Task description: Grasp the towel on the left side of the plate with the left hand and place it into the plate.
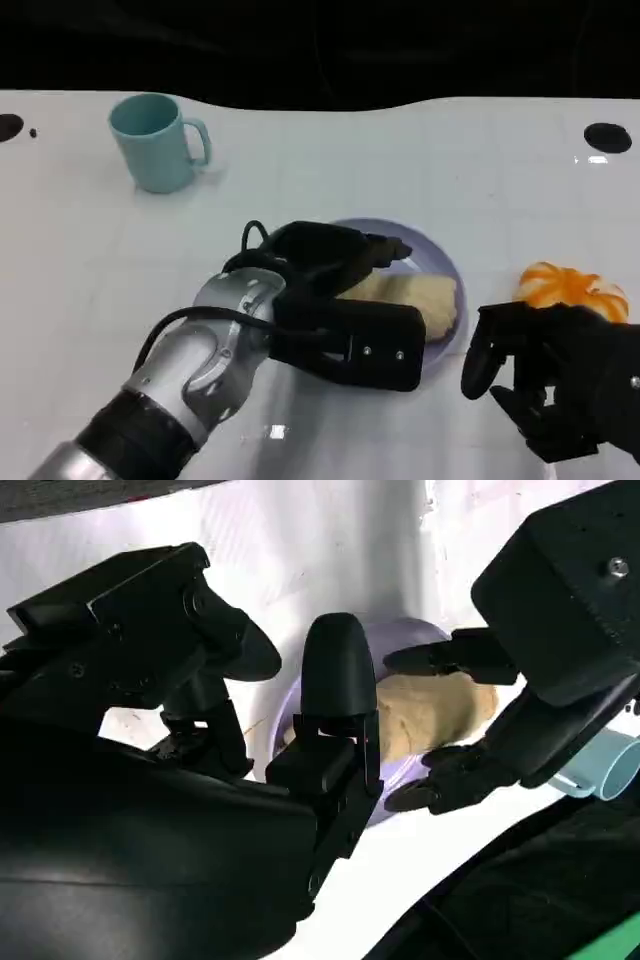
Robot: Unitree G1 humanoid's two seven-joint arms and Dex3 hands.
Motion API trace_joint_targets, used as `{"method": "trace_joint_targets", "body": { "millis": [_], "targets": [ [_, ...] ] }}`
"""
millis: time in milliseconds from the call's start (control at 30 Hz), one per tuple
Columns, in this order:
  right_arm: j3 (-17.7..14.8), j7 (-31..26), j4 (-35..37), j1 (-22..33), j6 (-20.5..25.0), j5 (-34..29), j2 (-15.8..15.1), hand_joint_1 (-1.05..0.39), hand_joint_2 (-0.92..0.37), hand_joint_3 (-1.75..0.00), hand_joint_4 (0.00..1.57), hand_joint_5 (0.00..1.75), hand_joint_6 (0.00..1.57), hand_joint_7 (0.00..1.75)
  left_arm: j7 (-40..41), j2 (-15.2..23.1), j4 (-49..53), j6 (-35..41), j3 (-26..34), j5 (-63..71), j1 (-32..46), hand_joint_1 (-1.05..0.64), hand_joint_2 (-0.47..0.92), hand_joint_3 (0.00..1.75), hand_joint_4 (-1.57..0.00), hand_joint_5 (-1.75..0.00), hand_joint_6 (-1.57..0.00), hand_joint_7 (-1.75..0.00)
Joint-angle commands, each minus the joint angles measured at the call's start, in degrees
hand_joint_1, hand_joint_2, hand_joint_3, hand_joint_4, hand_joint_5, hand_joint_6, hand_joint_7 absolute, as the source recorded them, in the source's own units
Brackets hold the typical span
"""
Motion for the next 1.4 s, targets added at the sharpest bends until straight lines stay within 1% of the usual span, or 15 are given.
{"method": "trace_joint_targets", "body": {
  "millis": [33, 267, 333, 367, 433, 500, 767, 800, 900, 1000, 1033, 1100, 1200, 1300, 1400],
  "targets": [
    [-0.38, 0.12, -0.43, 0.32, -0.20, -0.28, -1.21, -0.02, -0.57, -1.05, 0.73, 1.75, 0.70, 1.42, -3.25, 2.54, -4.75, 1.31, 1.97, -1.42, 0.96, -0.66, 0.92, 0.14, -0.15, -0.38, -0.23, -0.03],
    [-0.80, 0.21, 0.24, 0.35, -0.70, 0.41, -1.18, -0.02, -0.58, -1.05, 0.73, 1.75, 0.70, 1.42, -11.11, 4.78, -14.75, 5.45, 10.26, -12.74, 5.07, -0.52, 0.92, 0.18, -0.29, -0.48, -0.42, -0.10],
    [-0.71, 0.25, 0.30, 0.21, -0.60, 0.30, -1.27, -0.02, -0.58, -1.05, 0.73, 1.75, 0.71, 1.42, -13.00, 4.07, -17.99, 7.54, 14.98, -19.72, 7.53, -0.44, 0.92, 0.18, -0.39, -0.54, -0.50, -0.13],
    [-0.69, 0.28, 0.37, 0.15, -0.54, 0.26, -1.32, -0.02, -0.57, -1.05, 0.73, 1.75, 0.71, 1.42, -13.49, 3.66, -19.28, 8.12, 17.02, -23.02, 8.66, -0.35, 0.92, 0.17, -0.46, -0.59, -0.51, -0.13],
    [-0.70, 0.32, 0.47, 0.09, -0.44, 0.29, -1.35, -0.02, -0.58, -1.05, 0.73, 1.75, 0.70, 1.42, -13.72, 3.33, -22.21, 9.59, 19.83, -27.63, 10.76, -0.30, 0.92, 0.17, -0.52, -0.64, -0.52, -0.14],
    [-0.73, 0.33, 0.59, 0.08, -0.36, 0.33, -1.37, -0.01, -0.58, -1.05, 0.73, 1.75, 0.70, 1.41, -13.55, 3.32, -25.52, 11.33, 22.01, -31.10, 12.83, -0.28, 0.92, 0.19, -0.55, -0.68, -0.54, -0.14],
    [-0.94, 0.25, 1.03, 0.02, -0.55, 0.44, -1.42, 0.00, -0.59, -1.03, 0.72, 1.75, 0.71, 1.42, -12.38, 3.34, -38.77, 22.23, 30.92, -44.85, 21.04, -0.24, 0.91, 0.33, -0.68, -0.85, -0.77, -0.24],
    [-1.00, 0.29, 1.13, 0.06, -0.88, 0.54, -1.44, 0.00, -0.59, -1.03, 0.73, 1.75, 0.71, 1.42, -11.98, 3.11, -40.46, 24.46, 32.13, -46.61, 21.97, -0.25, 0.83, 0.47, -0.68, -0.99, -0.81, -0.30],
    [-1.16, 0.50, 1.27, -0.03, -1.13, 0.76, -1.57, 0.00, -0.59, -1.03, 0.73, 1.75, 0.71, 1.43, -11.31, 2.87, -45.48, 31.71, 35.95, -52.73, 24.80, -0.22, 0.71, 0.69, -0.68, -1.10, -0.85, -0.37],
    [-1.28, 0.51, 1.42, -0.02, -1.27, 0.77, -1.62, 0.00, -0.59, -1.03, 0.73, 1.75, 0.71, 1.43, -10.06, 2.79, -49.81, 38.52, 39.32, -58.58, 27.49, -0.20, 0.58, 0.98, -0.69, -1.32, -0.79, -0.78],
    [-1.26, 0.49, 1.45, 0.01, -1.39, 0.68, -1.68, 0.00, -0.60, -1.02, 0.72, 1.75, 0.71, 1.43, -9.30, 2.71, -51.04, 41.07, 40.37, -60.31, 28.15, -0.20, 0.55, 1.03, -0.71, -1.42, -0.75, -1.01],
    [-1.24, 0.57, 1.35, 0.03, -1.39, 0.57, -1.83, 0.00, -0.60, -1.02, 0.72, 1.75, 0.70, 1.43, -7.56, 2.96, -53.78, 45.17, 41.99, -62.81, 29.61, -0.19, 0.54, 1.08, -0.73, -1.51, -0.72, -1.23],
    [-1.64, 0.82, 1.46, 0.18, -2.22, 1.04, -1.83, 0.01, -0.60, -1.02, 0.72, 1.75, 0.70, 1.43, -5.77, 3.03, -57.88, 50.08, 45.15, -67.22, 32.54, -0.15, 0.60, 1.10, -0.72, -1.60, -0.68, -1.38],
    [-2.12, 0.99, 1.62, 0.37, -2.77, 1.44, -1.74, 0.01, -0.60, -1.02, 0.73, 1.75, 0.70, 1.43, -4.35, 2.99, -60.55, 53.53, 47.74, -71.31, 34.35, -0.11, 0.64, 1.10, -0.74, -1.64, -0.68, -1.43],
    [-2.67, 1.01, 1.85, 0.94, -3.71, 1.86, -1.85, 0.01, -0.59, -1.03, 0.73, 1.75, 0.71, 1.44, -2.42, 4.80, -63.68, 56.30, 48.17, -72.61, 36.33, -0.12, 0.66, 1.10, -0.78, -1.69, -0.69, -1.48]
  ]
}}
